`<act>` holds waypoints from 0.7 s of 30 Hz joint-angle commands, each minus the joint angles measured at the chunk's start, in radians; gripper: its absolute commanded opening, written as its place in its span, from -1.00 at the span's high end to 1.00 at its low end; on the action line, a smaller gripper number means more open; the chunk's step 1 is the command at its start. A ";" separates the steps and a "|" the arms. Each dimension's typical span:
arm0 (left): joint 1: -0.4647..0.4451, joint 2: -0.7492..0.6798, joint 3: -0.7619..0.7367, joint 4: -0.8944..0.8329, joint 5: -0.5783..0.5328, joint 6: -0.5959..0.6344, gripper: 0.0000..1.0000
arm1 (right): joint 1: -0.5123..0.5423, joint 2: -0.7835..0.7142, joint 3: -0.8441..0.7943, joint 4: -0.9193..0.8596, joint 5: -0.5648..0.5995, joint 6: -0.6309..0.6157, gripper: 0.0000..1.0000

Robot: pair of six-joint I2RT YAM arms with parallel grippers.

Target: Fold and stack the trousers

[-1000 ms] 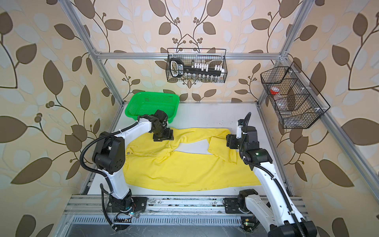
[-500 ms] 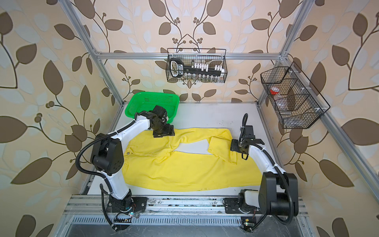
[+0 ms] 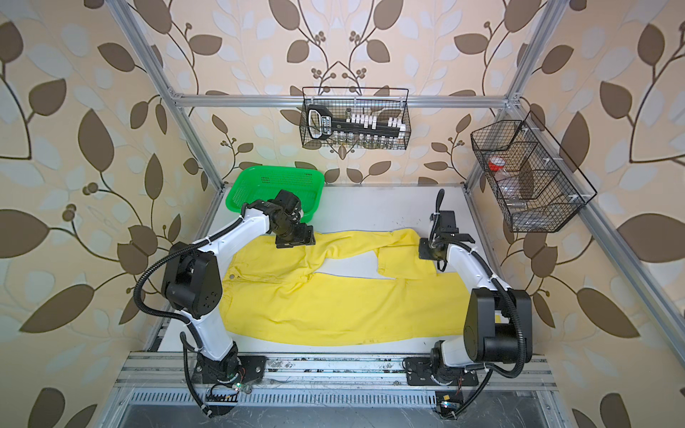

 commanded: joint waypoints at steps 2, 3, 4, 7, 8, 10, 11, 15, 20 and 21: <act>0.013 0.032 -0.021 0.029 -0.023 0.000 -0.69 | 0.049 -0.034 0.139 -0.038 0.196 -0.261 0.99; 0.013 0.040 -0.023 0.032 -0.026 0.000 -0.68 | 0.068 -0.030 0.164 -0.027 0.238 -0.319 0.99; 0.012 0.047 -0.025 0.036 -0.026 -0.001 -0.68 | 0.093 -0.023 0.187 -0.003 0.297 -0.392 0.99; 0.014 0.067 -0.031 0.044 -0.029 0.000 -0.68 | 0.128 -0.018 0.199 0.117 0.376 -0.559 1.00; 0.014 0.072 -0.033 0.045 -0.029 0.001 -0.68 | 0.130 -0.019 0.199 0.157 0.378 -0.612 1.00; 0.014 0.075 -0.036 0.050 -0.026 0.000 -0.68 | 0.129 -0.018 0.194 0.231 0.382 -0.701 1.00; 0.014 0.078 -0.037 0.052 -0.030 0.003 -0.68 | 0.128 -0.015 0.181 0.270 0.386 -0.755 1.00; 0.022 0.090 -0.054 0.061 -0.033 0.006 -0.68 | 0.125 -0.012 0.151 0.348 0.372 -0.948 1.00; 0.032 0.090 -0.079 0.075 -0.046 0.005 -0.67 | 0.116 -0.118 -0.036 0.507 0.359 -1.081 1.00; 0.035 0.092 -0.082 0.077 -0.044 0.005 -0.67 | 0.114 -0.140 -0.068 0.490 0.343 -1.092 1.00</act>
